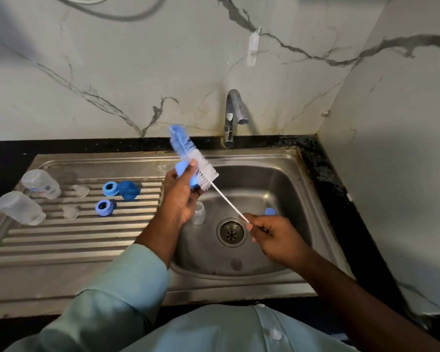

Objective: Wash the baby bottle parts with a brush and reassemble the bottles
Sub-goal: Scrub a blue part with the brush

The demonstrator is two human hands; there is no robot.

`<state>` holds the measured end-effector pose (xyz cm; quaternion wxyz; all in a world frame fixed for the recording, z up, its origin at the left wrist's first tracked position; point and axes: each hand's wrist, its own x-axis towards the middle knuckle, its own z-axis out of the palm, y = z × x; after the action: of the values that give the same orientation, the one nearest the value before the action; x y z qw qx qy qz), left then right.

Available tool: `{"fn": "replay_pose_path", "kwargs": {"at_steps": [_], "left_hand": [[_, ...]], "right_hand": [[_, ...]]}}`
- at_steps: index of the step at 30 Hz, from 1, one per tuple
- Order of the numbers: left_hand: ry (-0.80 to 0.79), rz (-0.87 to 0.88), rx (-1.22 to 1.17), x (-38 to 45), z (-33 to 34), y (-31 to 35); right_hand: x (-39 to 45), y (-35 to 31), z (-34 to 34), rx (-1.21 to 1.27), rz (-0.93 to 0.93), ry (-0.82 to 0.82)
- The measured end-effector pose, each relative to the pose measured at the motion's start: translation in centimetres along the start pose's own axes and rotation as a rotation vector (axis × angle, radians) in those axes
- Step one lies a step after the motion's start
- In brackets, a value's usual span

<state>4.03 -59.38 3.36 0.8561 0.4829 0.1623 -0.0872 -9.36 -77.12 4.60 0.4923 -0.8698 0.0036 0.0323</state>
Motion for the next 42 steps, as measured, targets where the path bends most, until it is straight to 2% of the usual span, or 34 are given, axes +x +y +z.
{"fn": "replay_pose_path", "kwargs": {"at_steps": [2,6,7,9,11,14,16,19,23,25,28,30,33,35,37,40,42], "left_hand": [[-0.011,-0.015,0.033,-0.5,0.8,-0.6],[0.197,0.022,-0.184,0.1,0.5,0.8],[0.176,0.007,-0.148,-0.2,0.6,0.7],[0.049,-0.044,0.002,-1.3,1.4,-0.8],[0.038,-0.056,0.004,-2.2,2.3,-1.4],[0.156,-0.026,-0.198,-1.0,1.5,0.5],[0.112,-0.037,-0.136,-0.9,1.2,0.9],[0.045,-0.106,0.031,-2.1,2.1,-0.2],[0.080,-0.019,-0.186,-1.0,0.7,2.0],[0.068,0.004,-0.134,-1.3,0.7,1.7],[0.053,-0.036,-0.075,-2.1,1.5,0.2],[0.078,-0.025,-0.133,-1.3,0.8,0.9],[0.090,-0.027,-0.020,-1.1,0.0,0.9],[0.065,-0.053,0.043,-1.8,0.7,-0.7],[0.096,-0.091,-0.009,-1.8,0.9,-1.1],[0.221,-0.068,-0.217,-0.1,-0.5,0.7],[0.202,-0.049,-0.133,-0.5,-0.6,0.3]], "right_hand": [[0.6,0.0,0.6,-0.001,-0.018,0.058],[-0.6,0.4,0.7,-0.116,-0.085,-0.059],[-0.5,0.5,0.8,-0.126,-0.084,-0.052],[0.7,0.3,1.3,-0.034,-0.033,0.075],[1.5,-0.2,1.7,-0.008,-0.040,0.140],[0.1,-0.2,2.2,-0.116,-0.138,0.046],[-0.4,-0.4,2.4,-0.135,-0.140,0.020],[1.6,-1.1,2.6,-0.040,-0.059,0.139],[-0.4,-1.4,2.9,-0.062,-0.122,0.051],[-0.7,-1.5,3.1,-0.057,-0.116,0.040],[1.6,-1.7,3.2,-0.041,-0.052,0.145],[1.3,-1.7,3.1,-0.068,-0.087,0.101],[0.0,-1.5,3.2,-0.084,-0.108,0.040],[1.2,-1.3,3.6,-0.058,-0.065,0.118],[2.1,-1.3,4.0,-0.035,-0.059,0.129],[0.6,-0.6,5.0,-0.044,-0.108,0.030],[0.4,-0.5,5.2,-0.028,-0.107,0.043]]}}
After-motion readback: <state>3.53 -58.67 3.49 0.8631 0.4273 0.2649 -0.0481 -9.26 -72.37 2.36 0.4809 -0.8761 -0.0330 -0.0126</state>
